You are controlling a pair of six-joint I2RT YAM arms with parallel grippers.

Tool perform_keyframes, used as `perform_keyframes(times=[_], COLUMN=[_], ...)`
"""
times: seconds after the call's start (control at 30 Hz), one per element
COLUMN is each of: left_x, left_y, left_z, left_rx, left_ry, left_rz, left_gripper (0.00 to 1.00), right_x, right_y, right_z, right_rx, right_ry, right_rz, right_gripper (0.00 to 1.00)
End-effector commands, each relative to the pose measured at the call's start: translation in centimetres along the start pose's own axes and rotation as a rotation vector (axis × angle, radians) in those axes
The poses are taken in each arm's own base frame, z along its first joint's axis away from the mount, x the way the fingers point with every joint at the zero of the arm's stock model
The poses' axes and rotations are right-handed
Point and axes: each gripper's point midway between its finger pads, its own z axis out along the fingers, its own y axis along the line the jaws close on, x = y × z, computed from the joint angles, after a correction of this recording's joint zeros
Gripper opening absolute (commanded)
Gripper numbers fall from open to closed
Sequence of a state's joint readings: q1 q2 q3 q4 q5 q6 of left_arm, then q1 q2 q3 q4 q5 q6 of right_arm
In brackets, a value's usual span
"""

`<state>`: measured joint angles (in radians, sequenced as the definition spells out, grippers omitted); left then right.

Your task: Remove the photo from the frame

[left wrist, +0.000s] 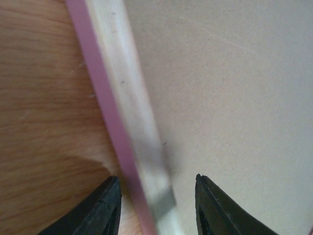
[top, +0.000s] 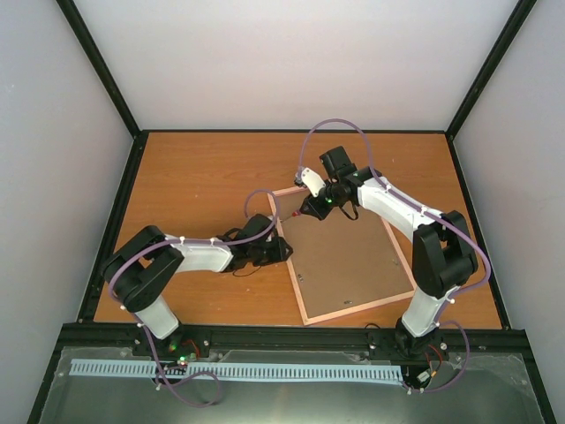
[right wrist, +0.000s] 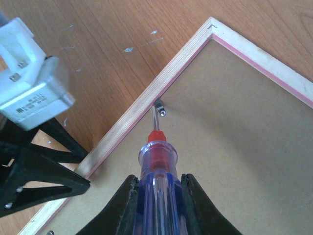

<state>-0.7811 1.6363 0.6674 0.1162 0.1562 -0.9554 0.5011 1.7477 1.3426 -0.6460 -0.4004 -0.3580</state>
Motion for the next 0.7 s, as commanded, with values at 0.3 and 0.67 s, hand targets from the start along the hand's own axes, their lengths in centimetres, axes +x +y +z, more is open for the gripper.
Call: perform_keyframes(times=[0.3,0.67], left_x=[2.7,3.4], left_y=[3.6,4.1], left_z=[1.7,1.4], left_rx=[-0.181,-0.177], left_ry=[0.106,0.122], left_rz=[-0.001,-0.012], left_gripper=[0.20,0.03], right_x=[1.0,-0.9], right_y=[-1.8,-7.9], right_z=[1.5,0.4], right_rx=[0.084,0.401], right_ry=[0.051,0.044], right_rz=[0.021,0.127], right_gripper=[0.03,0.03])
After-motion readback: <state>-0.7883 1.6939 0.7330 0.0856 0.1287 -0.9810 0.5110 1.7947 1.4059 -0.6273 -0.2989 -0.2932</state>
